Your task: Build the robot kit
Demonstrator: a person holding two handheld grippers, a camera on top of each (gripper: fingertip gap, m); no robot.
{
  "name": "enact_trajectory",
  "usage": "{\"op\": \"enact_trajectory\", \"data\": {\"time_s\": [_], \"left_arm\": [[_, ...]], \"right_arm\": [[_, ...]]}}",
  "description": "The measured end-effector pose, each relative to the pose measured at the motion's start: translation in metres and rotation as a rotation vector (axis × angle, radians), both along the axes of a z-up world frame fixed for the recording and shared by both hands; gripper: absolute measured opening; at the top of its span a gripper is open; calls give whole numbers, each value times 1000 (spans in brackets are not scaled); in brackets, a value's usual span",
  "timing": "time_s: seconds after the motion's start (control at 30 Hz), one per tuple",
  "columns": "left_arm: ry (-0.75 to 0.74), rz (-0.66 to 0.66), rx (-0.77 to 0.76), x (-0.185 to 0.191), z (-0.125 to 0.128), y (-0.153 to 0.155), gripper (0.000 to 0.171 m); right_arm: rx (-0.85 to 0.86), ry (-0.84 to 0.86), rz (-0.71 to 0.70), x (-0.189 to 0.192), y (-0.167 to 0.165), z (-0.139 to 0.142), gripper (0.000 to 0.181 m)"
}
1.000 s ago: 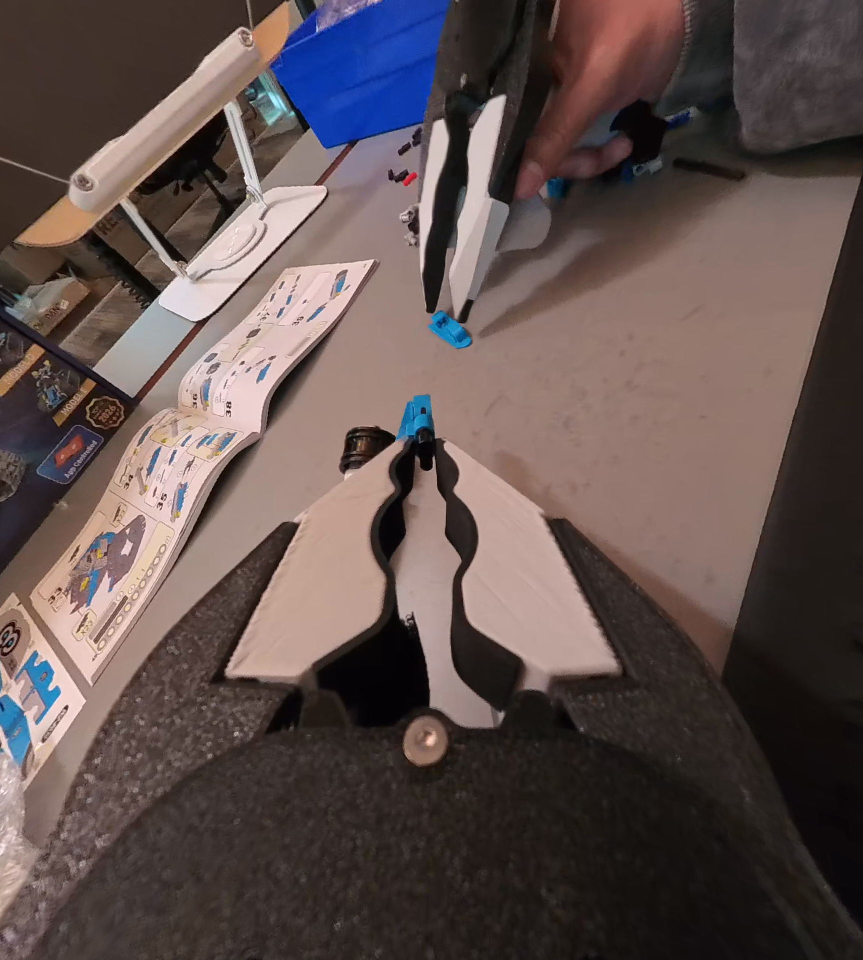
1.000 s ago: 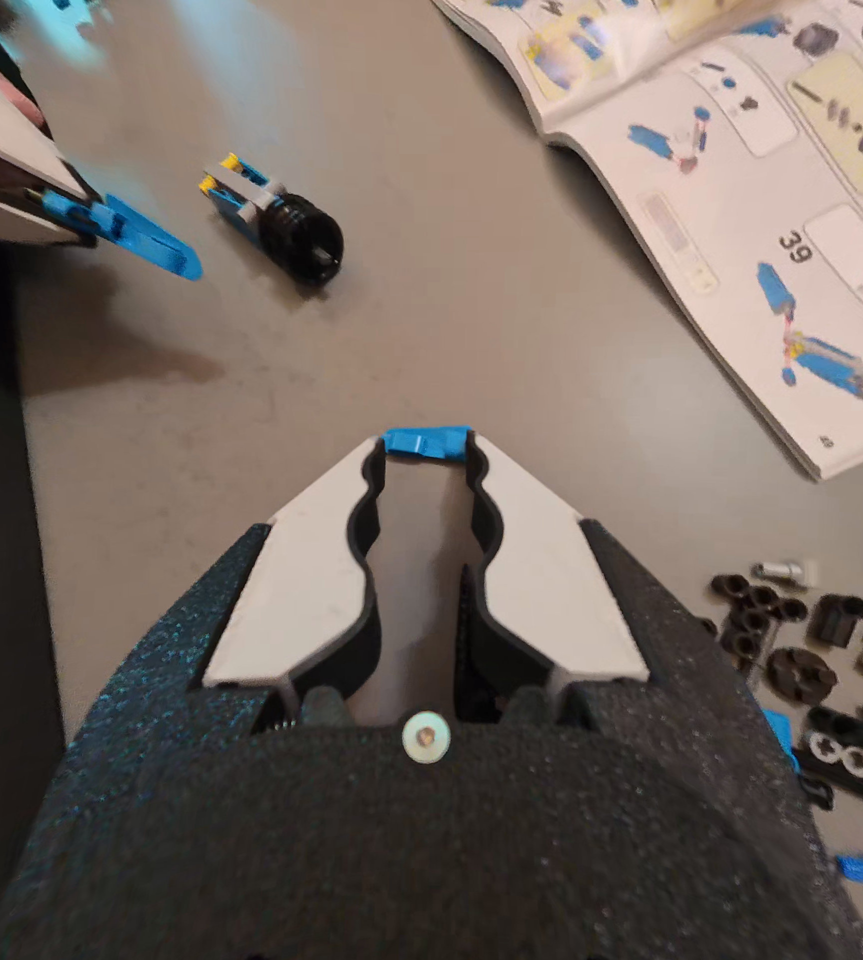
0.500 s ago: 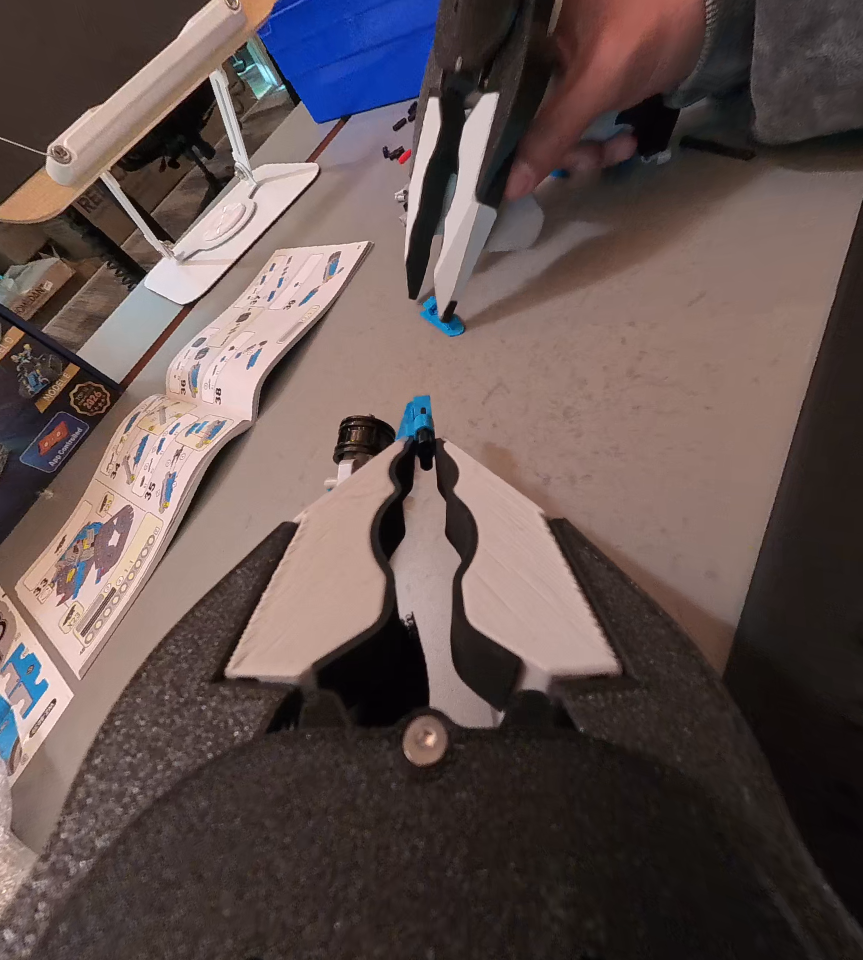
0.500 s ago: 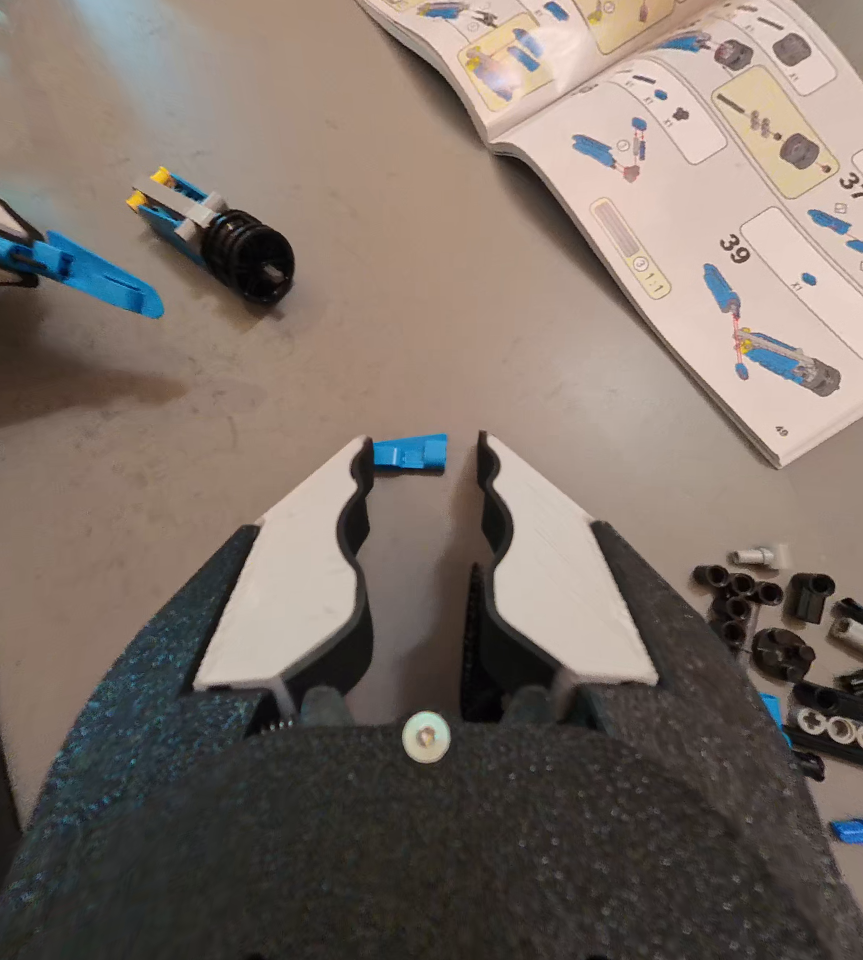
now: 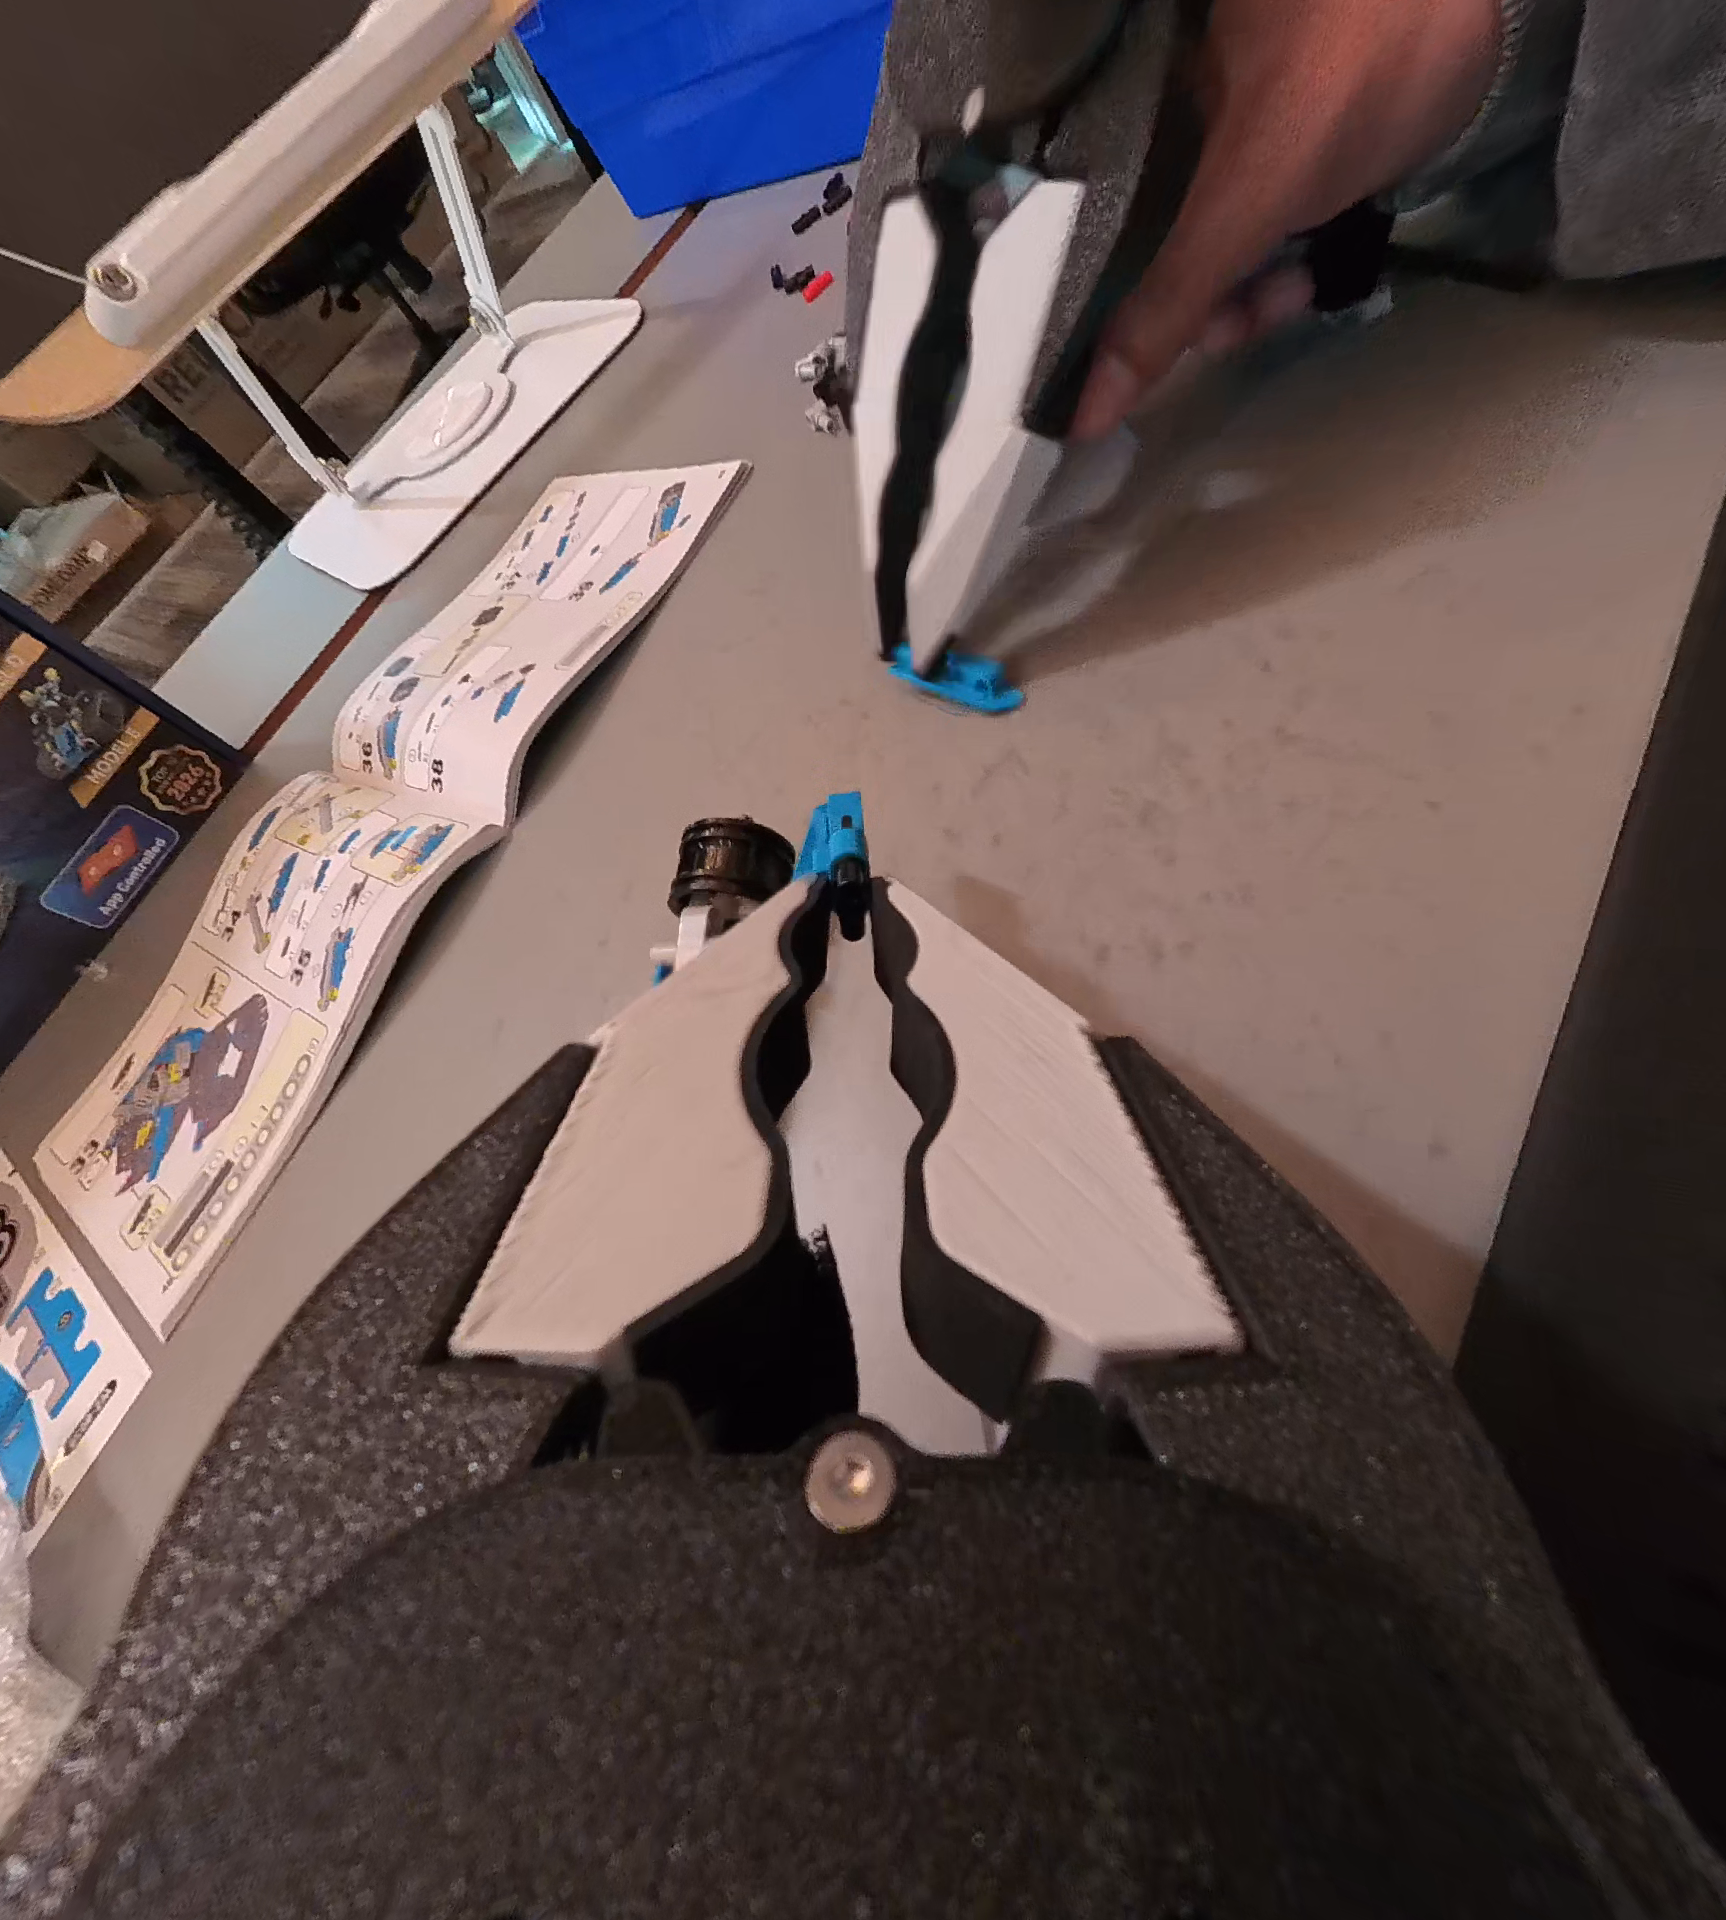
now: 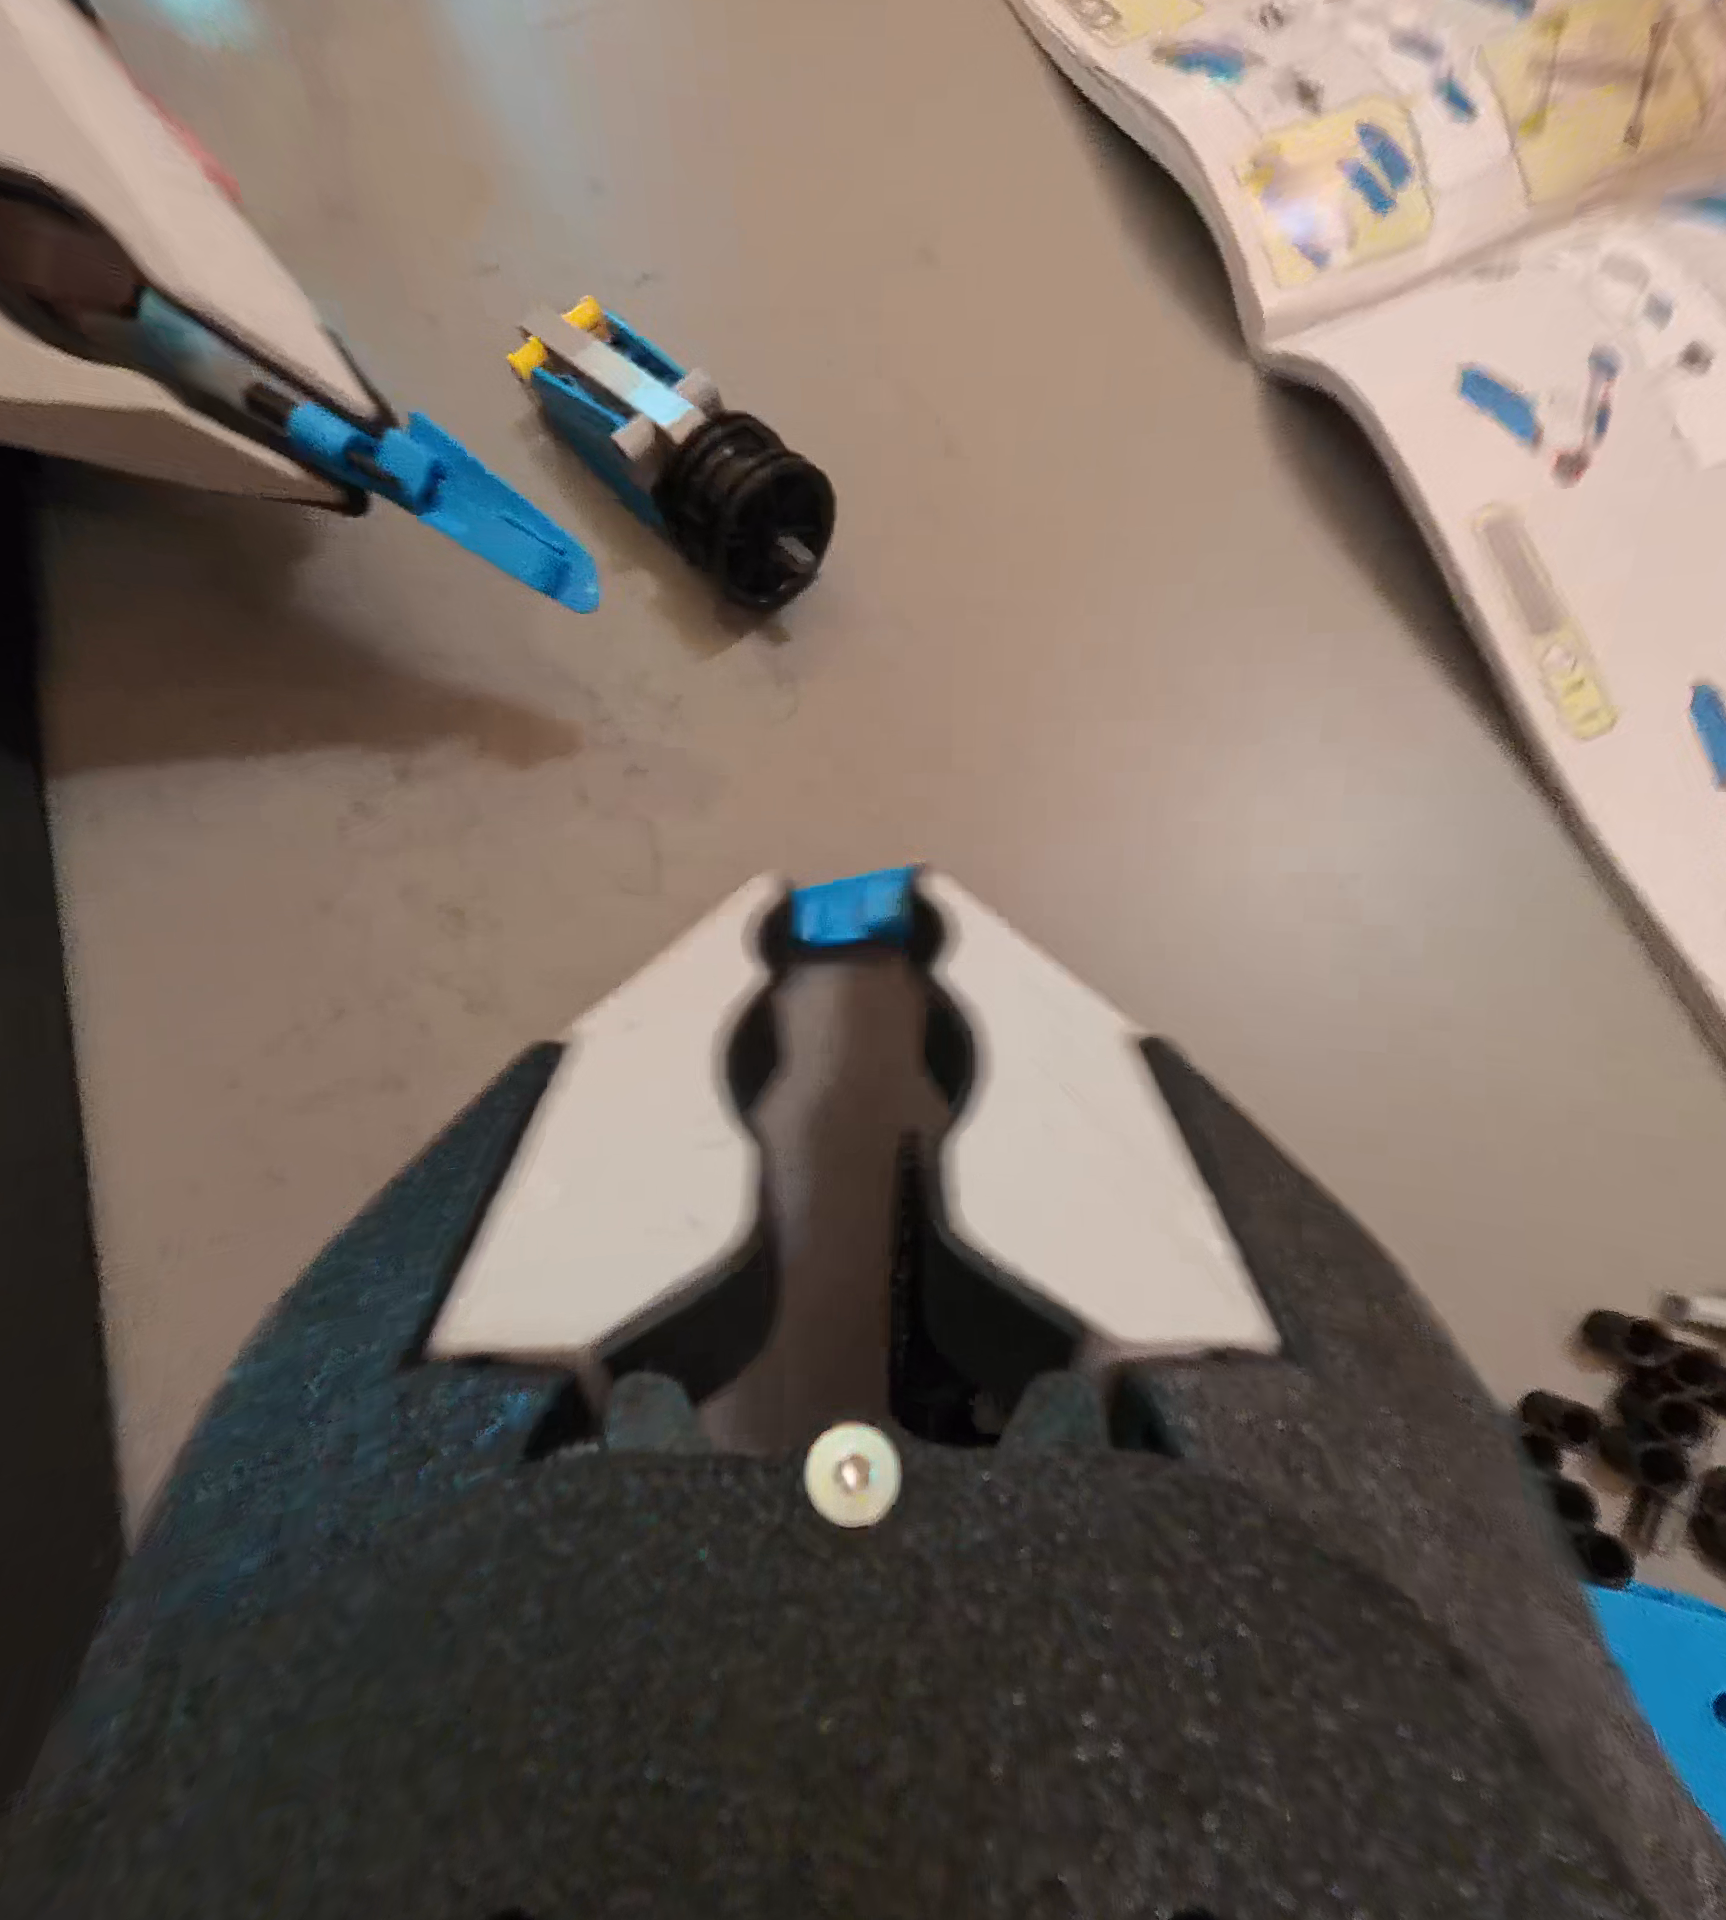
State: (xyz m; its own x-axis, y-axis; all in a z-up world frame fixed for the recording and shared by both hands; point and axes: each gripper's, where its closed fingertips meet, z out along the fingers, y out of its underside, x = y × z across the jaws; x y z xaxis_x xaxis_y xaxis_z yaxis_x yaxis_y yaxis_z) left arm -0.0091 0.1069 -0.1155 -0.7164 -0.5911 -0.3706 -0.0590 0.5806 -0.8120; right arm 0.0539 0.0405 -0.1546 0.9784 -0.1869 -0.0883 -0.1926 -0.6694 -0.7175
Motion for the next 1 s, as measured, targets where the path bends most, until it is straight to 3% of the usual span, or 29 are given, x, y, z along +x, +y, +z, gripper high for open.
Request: {"op": "enact_trajectory", "data": {"time_s": [0.03, 0.17, 0.27, 0.43, 0.53, 0.6, 0.67, 0.73, 0.83, 0.9, 1.0], "left_arm": [[16, 15, 11, 2, -4, 2, 7], [63, 85, 57, 9, -16, 14, 7], [64, 68, 38, 7, -13, 11, 7], [64, -2, 12, -1, -10, 0, 7], [81, -28, -48, -4, -4, -4, 7], [112, -35, -107, -5, -1, -4, 7], [138, -46, -194, -5, 7, -4, 7], [156, -90, -306, -9, 20, -7, 7], [162, -157, -455, -15, 41, -9, 7], [157, -193, -537, -19, 54, -11, 7], [170, -222, -560, -24, 57, -16, 7]], "right_arm": [[-8, -66, 36, -4, 2, 2, 7], [-9, -287, 188, -31, 19, 11, 7], [-35, -264, 246, -48, 22, 8, 7], [98, -511, 199, -40, 28, 49, 7], [93, -713, 203, -40, 31, 60, 7], [170, -744, 231, -54, 38, 68, 7], [291, -591, 244, -71, 48, 76, 7], [443, -296, 256, -87, 55, 91, 7], [682, 66, 198, -81, 57, 125, 7], [727, 308, 183, -76, 61, 125, 7], [703, 386, 191, -77, 68, 112, 8]]}}
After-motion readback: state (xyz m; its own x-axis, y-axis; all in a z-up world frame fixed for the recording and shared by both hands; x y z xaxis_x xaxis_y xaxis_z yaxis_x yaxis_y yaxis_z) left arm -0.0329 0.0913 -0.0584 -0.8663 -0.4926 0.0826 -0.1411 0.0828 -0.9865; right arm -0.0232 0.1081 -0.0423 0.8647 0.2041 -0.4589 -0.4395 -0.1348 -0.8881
